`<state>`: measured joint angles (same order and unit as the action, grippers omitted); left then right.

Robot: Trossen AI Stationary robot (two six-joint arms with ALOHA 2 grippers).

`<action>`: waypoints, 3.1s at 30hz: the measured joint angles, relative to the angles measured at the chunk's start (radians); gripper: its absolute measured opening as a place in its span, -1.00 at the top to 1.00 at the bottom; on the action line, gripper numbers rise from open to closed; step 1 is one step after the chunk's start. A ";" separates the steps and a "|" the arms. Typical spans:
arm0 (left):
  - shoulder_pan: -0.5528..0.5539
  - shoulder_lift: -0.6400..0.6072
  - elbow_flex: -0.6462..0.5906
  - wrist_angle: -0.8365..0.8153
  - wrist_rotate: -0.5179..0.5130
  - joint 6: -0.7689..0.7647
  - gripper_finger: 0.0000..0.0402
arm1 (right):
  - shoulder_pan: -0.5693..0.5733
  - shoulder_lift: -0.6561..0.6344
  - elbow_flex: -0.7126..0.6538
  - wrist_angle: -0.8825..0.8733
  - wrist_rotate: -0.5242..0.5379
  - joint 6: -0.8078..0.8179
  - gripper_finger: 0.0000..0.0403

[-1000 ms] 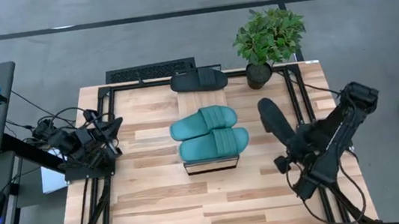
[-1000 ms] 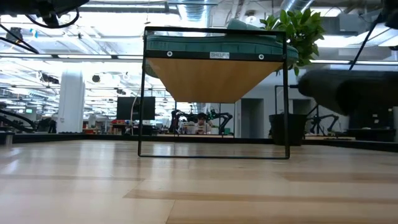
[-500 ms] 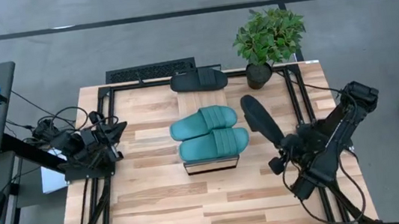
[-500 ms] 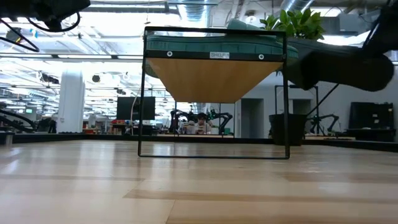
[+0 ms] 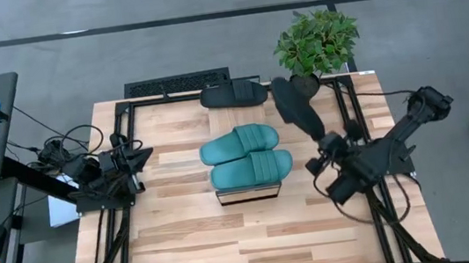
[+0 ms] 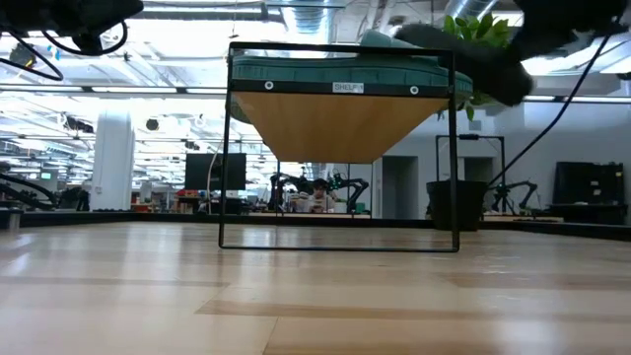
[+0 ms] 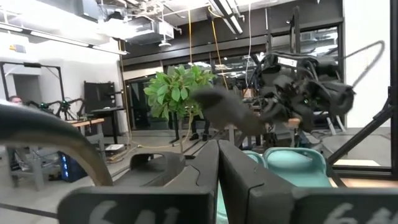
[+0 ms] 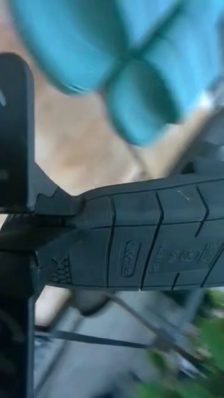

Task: Pick and place slides into the shelf
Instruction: Put the black slipper on the shelf

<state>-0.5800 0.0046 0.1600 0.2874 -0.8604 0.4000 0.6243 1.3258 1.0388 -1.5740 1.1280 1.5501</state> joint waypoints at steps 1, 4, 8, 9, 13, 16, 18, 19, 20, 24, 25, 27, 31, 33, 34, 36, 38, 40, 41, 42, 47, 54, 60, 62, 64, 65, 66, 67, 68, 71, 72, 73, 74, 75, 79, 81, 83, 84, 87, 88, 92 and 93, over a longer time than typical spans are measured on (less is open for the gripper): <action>0.000 0.000 0.000 -0.001 0.000 0.000 1.00 | -0.011 -0.016 0.004 0.002 0.044 -0.025 0.98; 0.000 0.000 0.000 -0.001 0.000 0.001 1.00 | -0.028 -0.064 0.030 0.001 0.194 -0.096 0.98; 0.000 0.000 0.000 0.000 0.000 0.002 1.00 | -0.017 -0.110 0.062 0.012 0.408 -0.162 0.98; 0.000 0.000 0.000 0.000 0.000 0.002 1.00 | -0.008 -0.121 0.069 0.013 0.441 -0.170 0.98; 0.000 0.000 0.000 -0.010 -0.008 0.022 1.00 | 0.003 -0.151 0.087 0.017 0.447 -0.198 0.98; 0.000 0.000 0.000 -0.010 -0.008 0.066 1.00 | 0.001 -0.169 0.087 0.021 0.443 -0.197 0.98; 0.000 0.000 0.000 -0.010 -0.009 0.106 1.00 | 0.005 -0.176 0.102 0.024 0.442 -0.197 0.99; 0.000 0.000 0.000 -0.010 -0.009 0.120 1.00 | 0.014 -0.177 0.116 0.026 0.442 -0.202 0.99; 0.000 0.000 0.000 -0.010 -0.009 0.133 1.00 | 0.026 -0.180 0.130 0.026 0.443 -0.215 0.99; 0.000 0.000 0.000 -0.008 -0.009 0.163 1.00 | 0.079 -0.170 0.238 0.030 0.443 -0.317 0.99; 0.000 0.000 0.000 -0.009 -0.009 0.164 1.00 | 0.092 -0.161 0.272 0.038 0.443 -0.352 0.99; 0.000 0.000 0.000 -0.009 -0.009 0.163 1.00 | 0.113 -0.141 0.350 0.049 0.443 -0.436 0.99; 0.000 0.000 0.000 -0.013 -0.009 0.159 1.00 | 0.135 -0.089 0.520 0.086 0.444 -0.627 0.99; 0.000 0.000 0.000 -0.013 -0.009 0.158 1.00 | 0.132 -0.058 0.609 0.103 0.444 -0.729 0.99; 0.000 0.000 0.000 -0.013 -0.009 0.158 1.00 | 0.131 -0.041 0.656 0.106 0.443 -0.782 0.99; 0.000 0.000 0.000 -0.013 -0.009 0.157 1.00 | 0.123 -0.009 0.750 0.114 0.444 -0.876 0.99; 0.000 0.000 0.000 -0.013 -0.009 0.155 1.00 | 0.110 0.020 0.846 0.116 0.444 -0.957 0.99; 0.000 0.000 0.000 -0.013 -0.009 0.155 1.00 | 0.101 0.045 0.936 0.116 0.444 -1.024 0.99; 0.000 0.000 0.000 -0.013 -0.009 0.155 1.00 | 0.097 0.055 0.980 0.117 0.444 -1.053 0.99; 0.000 0.000 0.000 -0.013 -0.009 0.154 1.00 | 0.092 0.065 1.023 0.118 0.444 -1.080 0.99; 0.000 0.000 0.000 -0.005 -0.009 0.154 1.00 | 0.087 0.109 1.237 0.195 0.415 -1.306 0.99; 0.000 0.000 0.000 -0.004 -0.009 0.119 1.00 | -0.028 0.083 1.278 0.810 -0.064 -1.946 0.99; 0.000 0.000 0.000 -0.021 -0.008 0.055 1.00 | -0.275 0.063 1.165 1.017 -0.506 -2.021 0.99; 0.000 0.000 0.000 -0.021 -0.008 0.049 1.00 | -0.361 0.056 1.092 1.076 -0.621 -1.991 0.99; 0.000 0.000 0.000 -0.021 -0.008 0.049 1.00 | -0.433 0.052 0.992 1.175 -0.722 -1.958 0.99; 0.000 0.000 0.000 -0.021 -0.008 0.049 1.00 | -0.469 0.047 0.937 1.240 -0.774 -1.942 0.99; 0.000 0.000 0.000 -0.021 -0.008 0.049 1.00 | -0.503 0.040 0.879 1.306 -0.827 -1.925 0.99; 0.000 0.000 0.000 -0.021 -0.008 0.049 1.00 | -0.535 0.030 0.824 1.375 -0.875 -1.904 0.99; 0.000 0.000 0.000 -0.021 -0.008 0.048 1.00 | -0.564 0.019 0.766 1.450 -0.918 -1.882 0.99; 0.000 0.000 0.000 -0.021 -0.008 0.048 1.00 | -0.646 -0.021 0.602 1.638 -0.986 -1.805 0.99; 0.000 0.000 0.000 -0.024 -0.008 0.048 1.00 | -0.670 -0.035 0.544 1.694 -1.006 -1.779 0.99; 0.000 0.000 0.000 -0.027 -0.008 0.048 1.00 | -0.693 -0.048 0.488 1.749 -1.025 -1.751 0.99; 0.000 0.000 0.000 -0.034 -0.008 0.048 1.00 | -0.714 -0.061 0.433 1.800 -1.047 -1.725 0.99; 0.000 0.000 0.000 -0.043 -0.007 0.047 1.00 | -0.732 -0.074 0.376 1.854 -1.068 -1.698 0.99; 0.000 0.000 0.000 -0.078 -0.007 0.047 1.00 | -0.781 -0.131 0.177 2.062 -1.129 -1.614 0.99; 0.000 0.000 0.000 -0.083 -0.004 0.047 1.00 | -0.790 -0.153 0.091 2.160 -1.133 -1.597 0.99; 0.000 0.000 0.000 -0.083 0.018 0.053 1.00 | -0.790 -0.168 0.020 2.223 -1.133 -1.593 0.99; 0.001 0.000 0.000 -0.083 0.039 0.064 1.00 | -0.790 -0.175 -0.011 2.244 -1.135 -1.593 0.99; 0.000 0.000 0.000 -0.082 0.139 0.091 1.00 | -0.788 -0.182 -0.089 2.342 -1.143 -1.581 0.99; 0.000 0.000 0.000 -0.074 0.167 0.101 1.00 | -0.788 -0.182 -0.108 2.375 -1.147 -1.571 0.98; 0.003 0.014 0.000 -0.015 0.198 0.113 1.00 | -0.787 -0.168 -0.158 2.451 -1.154 -1.567 0.99; 0.006 0.023 0.000 -0.006 0.198 0.126 1.00 | -0.785 -0.155 -0.163 2.474 -1.154 -1.566 0.99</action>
<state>-0.5741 0.0276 0.1596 0.2813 -0.6621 0.5260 -0.1604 1.1705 0.8760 0.9001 -0.0263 -0.0158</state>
